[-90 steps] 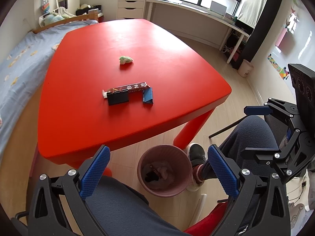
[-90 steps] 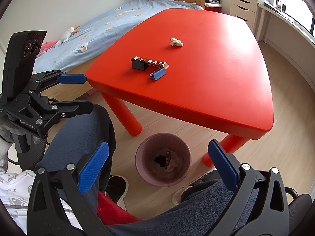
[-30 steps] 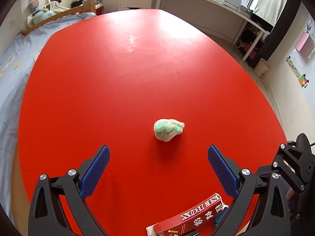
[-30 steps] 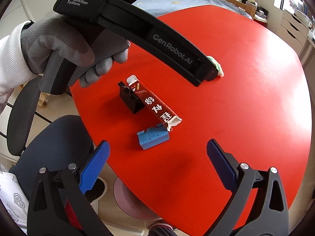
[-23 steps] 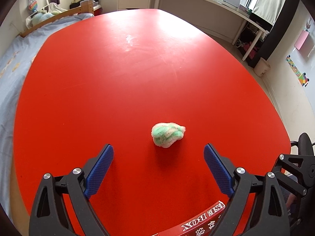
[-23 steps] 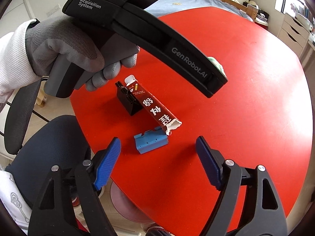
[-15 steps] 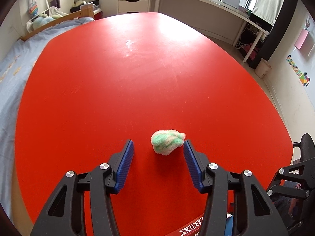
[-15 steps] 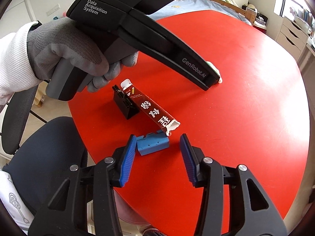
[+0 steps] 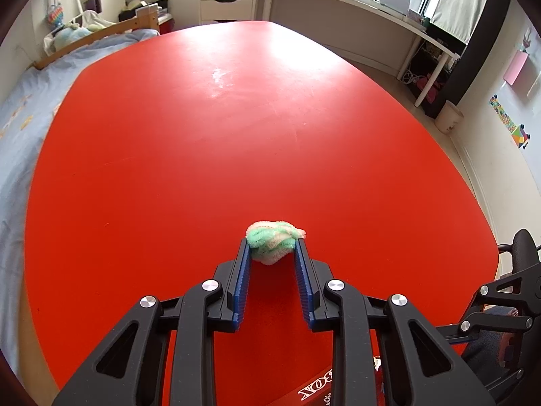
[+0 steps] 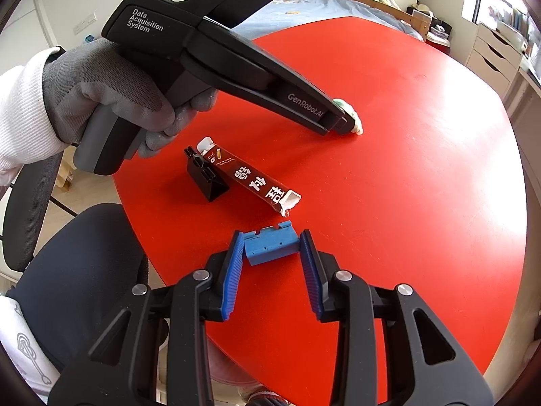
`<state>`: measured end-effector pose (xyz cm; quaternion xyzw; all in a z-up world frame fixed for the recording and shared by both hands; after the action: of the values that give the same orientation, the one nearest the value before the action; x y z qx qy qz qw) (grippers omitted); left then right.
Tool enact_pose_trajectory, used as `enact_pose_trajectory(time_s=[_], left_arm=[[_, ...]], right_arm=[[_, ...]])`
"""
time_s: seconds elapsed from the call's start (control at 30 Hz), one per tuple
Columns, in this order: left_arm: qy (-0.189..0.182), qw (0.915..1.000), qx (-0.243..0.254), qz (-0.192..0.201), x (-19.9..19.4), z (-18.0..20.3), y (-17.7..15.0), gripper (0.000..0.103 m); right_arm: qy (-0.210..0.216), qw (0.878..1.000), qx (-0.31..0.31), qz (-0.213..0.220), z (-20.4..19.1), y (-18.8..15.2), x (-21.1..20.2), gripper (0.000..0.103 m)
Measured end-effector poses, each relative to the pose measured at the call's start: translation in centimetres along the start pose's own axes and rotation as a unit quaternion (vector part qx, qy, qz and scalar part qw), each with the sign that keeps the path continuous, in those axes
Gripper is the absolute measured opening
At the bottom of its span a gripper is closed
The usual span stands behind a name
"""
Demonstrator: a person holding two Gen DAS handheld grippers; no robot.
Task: Collect trash
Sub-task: 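Carry the tissue and blue lighter over the pink wastebasket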
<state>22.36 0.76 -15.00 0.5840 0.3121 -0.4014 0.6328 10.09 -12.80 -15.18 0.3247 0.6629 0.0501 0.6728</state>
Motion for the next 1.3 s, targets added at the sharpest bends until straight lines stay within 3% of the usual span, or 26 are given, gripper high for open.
enact_pose_trajectory(time_s=[0.53,0.9,1.3], left_arm=[[0.004,0.9995,0.004,0.03,-6.5,1.5,-1.3,0.025],[-0.01,0.9986,0.021,0.048,-12.3,4.6,-6.0,0.025],[-0.019,0.9974,0.046,0.052,-14.8,8.0,-11.0,0.025]], right_arm=[[-0.027,0.998,0.045,0.024,0.7,-0.7,-5.4,0.034],[-0.055,0.994,0.082,0.052,-0.5,-2.8,-11.0,0.034],[-0.055,0.992,0.098,0.058,-3.0,-6.3,-12.8,0.034]])
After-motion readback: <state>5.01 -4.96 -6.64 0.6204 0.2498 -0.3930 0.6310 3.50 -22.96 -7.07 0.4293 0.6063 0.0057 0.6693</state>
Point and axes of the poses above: each gripper's, at about its wrist camera, not at the fingertips, and x roughly the way its jaws point, z to its right, y to its top, the point moved 7 cm from there along x, roughly the way its jaws point, and after that the axes turned 1 degree about -z, right-handed, at the moved point
